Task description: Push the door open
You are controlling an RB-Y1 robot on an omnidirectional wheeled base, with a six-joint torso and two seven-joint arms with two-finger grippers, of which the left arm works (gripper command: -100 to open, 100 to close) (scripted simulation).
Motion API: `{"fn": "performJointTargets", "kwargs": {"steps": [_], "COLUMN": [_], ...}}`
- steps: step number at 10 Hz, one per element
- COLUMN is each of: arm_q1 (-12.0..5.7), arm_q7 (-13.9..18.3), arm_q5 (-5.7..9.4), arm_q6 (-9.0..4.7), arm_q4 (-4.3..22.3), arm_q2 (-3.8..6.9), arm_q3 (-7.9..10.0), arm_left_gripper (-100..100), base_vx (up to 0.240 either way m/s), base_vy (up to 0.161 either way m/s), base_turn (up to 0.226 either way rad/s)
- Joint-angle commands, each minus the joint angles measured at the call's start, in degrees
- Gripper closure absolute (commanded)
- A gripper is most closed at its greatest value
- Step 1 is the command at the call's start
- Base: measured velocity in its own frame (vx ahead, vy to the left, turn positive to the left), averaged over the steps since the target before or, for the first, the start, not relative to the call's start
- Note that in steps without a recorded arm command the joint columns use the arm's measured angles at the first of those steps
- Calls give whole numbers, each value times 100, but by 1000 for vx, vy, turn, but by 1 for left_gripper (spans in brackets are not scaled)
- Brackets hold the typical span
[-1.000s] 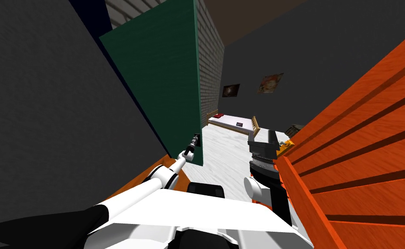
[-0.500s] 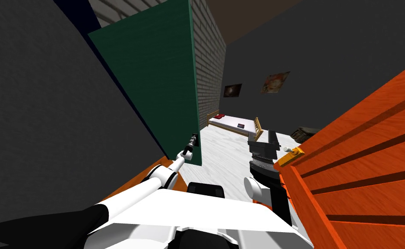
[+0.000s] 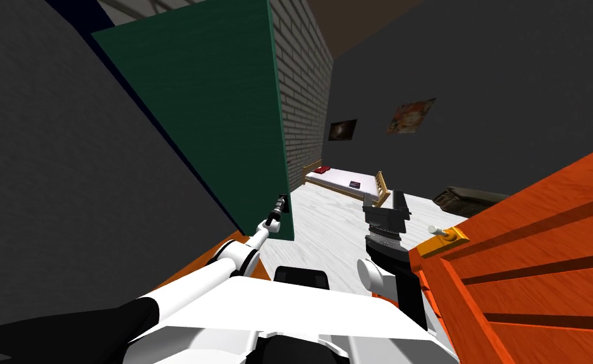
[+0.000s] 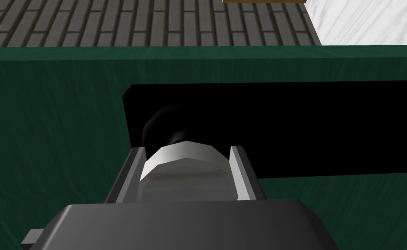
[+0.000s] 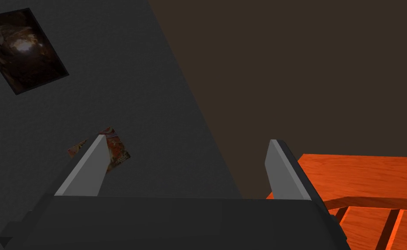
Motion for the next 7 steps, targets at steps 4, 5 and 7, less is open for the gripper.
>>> {"fn": "performJointTargets", "kwargs": {"steps": [4,5,7], "arm_q1": [77,82,86], "arm_q7": [-82,-122,-160], "arm_q5": [70,101,130], "arm_q6": [61,61,62], "arm_q4": [-59,-47,-35], "arm_q2": [139,176,211], "arm_q3": [244,351,453], "arm_left_gripper": [100,100,100], "base_vx": [119,117,156], "base_vy": [-107,-125,-125], "base_turn": [57,45,65]}}
